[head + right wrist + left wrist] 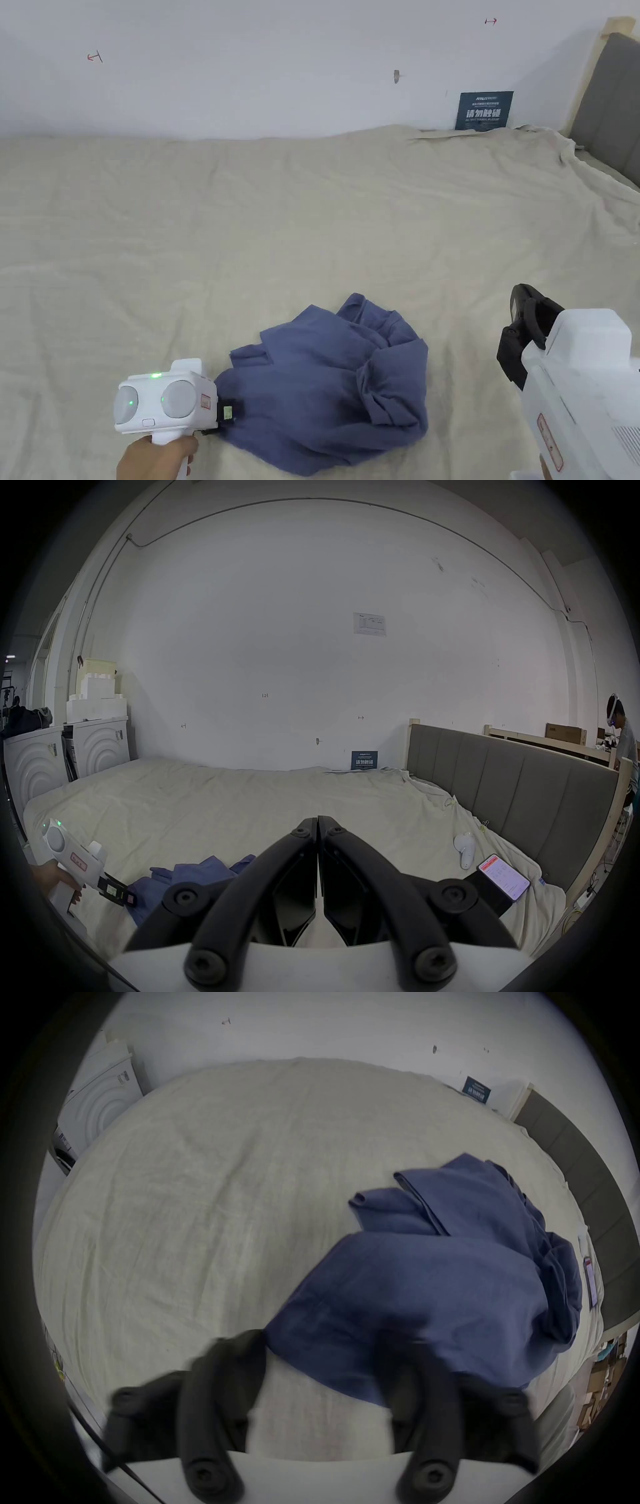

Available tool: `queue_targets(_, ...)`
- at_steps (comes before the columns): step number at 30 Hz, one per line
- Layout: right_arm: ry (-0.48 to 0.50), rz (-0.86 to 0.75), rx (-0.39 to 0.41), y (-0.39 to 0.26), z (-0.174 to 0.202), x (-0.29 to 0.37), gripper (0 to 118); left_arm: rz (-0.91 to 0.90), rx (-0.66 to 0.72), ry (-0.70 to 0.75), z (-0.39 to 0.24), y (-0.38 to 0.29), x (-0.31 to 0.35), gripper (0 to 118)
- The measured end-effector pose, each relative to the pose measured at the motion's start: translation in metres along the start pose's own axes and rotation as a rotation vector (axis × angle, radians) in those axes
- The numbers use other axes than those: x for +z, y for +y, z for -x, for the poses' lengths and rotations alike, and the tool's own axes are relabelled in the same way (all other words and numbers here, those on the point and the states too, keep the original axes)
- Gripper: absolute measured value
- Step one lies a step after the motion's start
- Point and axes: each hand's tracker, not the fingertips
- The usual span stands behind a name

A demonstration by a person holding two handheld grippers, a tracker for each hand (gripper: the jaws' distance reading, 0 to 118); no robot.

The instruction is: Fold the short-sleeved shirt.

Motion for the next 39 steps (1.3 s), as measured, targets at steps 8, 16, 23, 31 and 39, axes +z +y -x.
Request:
queue_targets(8,0.023,0.053,0.015,-0.001,0.000,-0.037,0,-0.061,0.008,-0.071,0.002,0.000,0.012,0)
queue_targets(16,0.130,0.260,0.011,-0.010,0.015,-0.149,0,-0.179,0.024,-0.156,0.013,0.002,0.056,0)
queue_targets(23,0.204,0.556,-0.039,-0.048,0.031,-0.245,68,-0.205,0.046,-0.179,0.026,0.005,0.067,0)
queue_targets(31,0.168,0.770,-0.067,-0.100,0.042,-0.295,98,-0.202,0.049,-0.192,0.031,0.003,0.065,0)
queue_targets(39,0.171,0.890,-0.070,-0.121,0.058,-0.300,32,-0.202,0.048,-0.193,0.031,0.002,0.062,0)
